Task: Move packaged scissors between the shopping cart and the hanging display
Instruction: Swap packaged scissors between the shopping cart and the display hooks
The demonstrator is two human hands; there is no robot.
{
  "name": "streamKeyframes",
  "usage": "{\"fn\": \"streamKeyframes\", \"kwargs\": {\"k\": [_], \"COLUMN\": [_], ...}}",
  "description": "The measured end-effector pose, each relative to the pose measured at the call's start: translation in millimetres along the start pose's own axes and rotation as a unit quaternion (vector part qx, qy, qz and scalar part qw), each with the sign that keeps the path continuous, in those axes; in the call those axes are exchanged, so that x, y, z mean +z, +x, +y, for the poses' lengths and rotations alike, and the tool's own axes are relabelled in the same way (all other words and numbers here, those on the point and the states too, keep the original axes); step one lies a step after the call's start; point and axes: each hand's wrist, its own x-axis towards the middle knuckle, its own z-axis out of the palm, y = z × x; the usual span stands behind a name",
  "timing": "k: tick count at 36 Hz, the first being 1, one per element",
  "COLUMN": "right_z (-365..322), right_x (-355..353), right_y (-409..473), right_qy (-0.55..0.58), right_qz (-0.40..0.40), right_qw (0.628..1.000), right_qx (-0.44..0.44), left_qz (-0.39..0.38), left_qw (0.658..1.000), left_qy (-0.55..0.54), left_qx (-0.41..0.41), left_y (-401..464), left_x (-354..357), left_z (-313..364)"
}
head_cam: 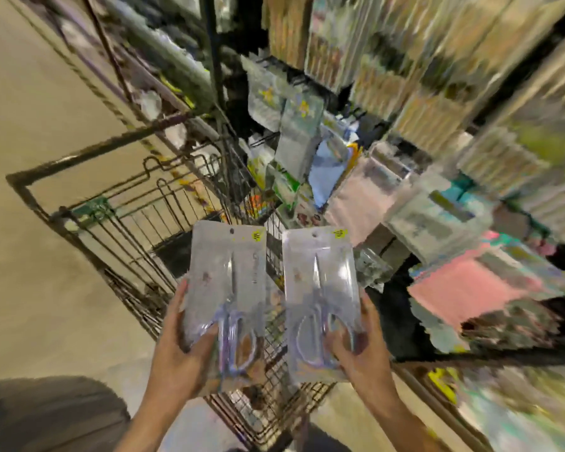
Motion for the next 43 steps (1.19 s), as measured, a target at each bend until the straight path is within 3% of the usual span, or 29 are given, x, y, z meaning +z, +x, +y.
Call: {"fn": "streamKeyframes", "kwargs": {"k": [14, 32, 43], "right_z": [-43.7, -42.9, -59.4], "right_x": [-106.6, -387.9, -505.7], "right_y": [-95.4, -296.2, -373.3], "right_qy": [-0.008, 0.006, 0.016], "right_qz": [0.137, 0.344, 0.419], "right_qw": [0.989, 0.927, 0.883], "right_qx": [-0.053, -0.148, -0.210], "left_qz": [-0.126, -0.297, -0.347], "left_qw": [0.988, 0.928, 0.891], "left_qy": [0.022, -0.034, -0.061], "left_qx": [0.089, 0.222, 0.285], "left_y": [-56.3, -259.9, -365.7], "left_x": [71.0, 328.9, 434.2], "left_z": [60.0, 136.2, 193.4]}}
